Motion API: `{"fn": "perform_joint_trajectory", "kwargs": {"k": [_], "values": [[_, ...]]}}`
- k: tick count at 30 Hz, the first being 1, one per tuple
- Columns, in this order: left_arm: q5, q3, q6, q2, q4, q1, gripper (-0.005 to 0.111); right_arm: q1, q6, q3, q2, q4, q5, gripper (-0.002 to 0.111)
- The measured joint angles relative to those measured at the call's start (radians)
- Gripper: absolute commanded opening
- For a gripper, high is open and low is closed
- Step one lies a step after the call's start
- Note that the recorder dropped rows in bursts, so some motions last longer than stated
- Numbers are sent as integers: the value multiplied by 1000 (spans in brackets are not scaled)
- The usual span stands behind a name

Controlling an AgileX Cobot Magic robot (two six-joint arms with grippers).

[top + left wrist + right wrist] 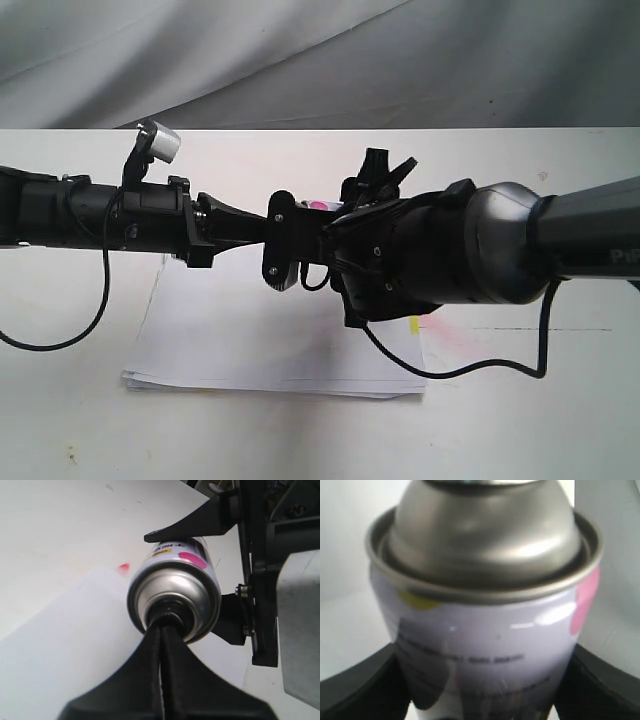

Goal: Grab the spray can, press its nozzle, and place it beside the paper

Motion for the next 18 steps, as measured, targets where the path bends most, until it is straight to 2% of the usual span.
{"fn": "perform_joint_trajectory", "kwargs": {"k": [18], "values": [[-2, 0, 7, 0, -4, -2, 0, 0, 0, 0, 0, 4, 2, 0]]}}
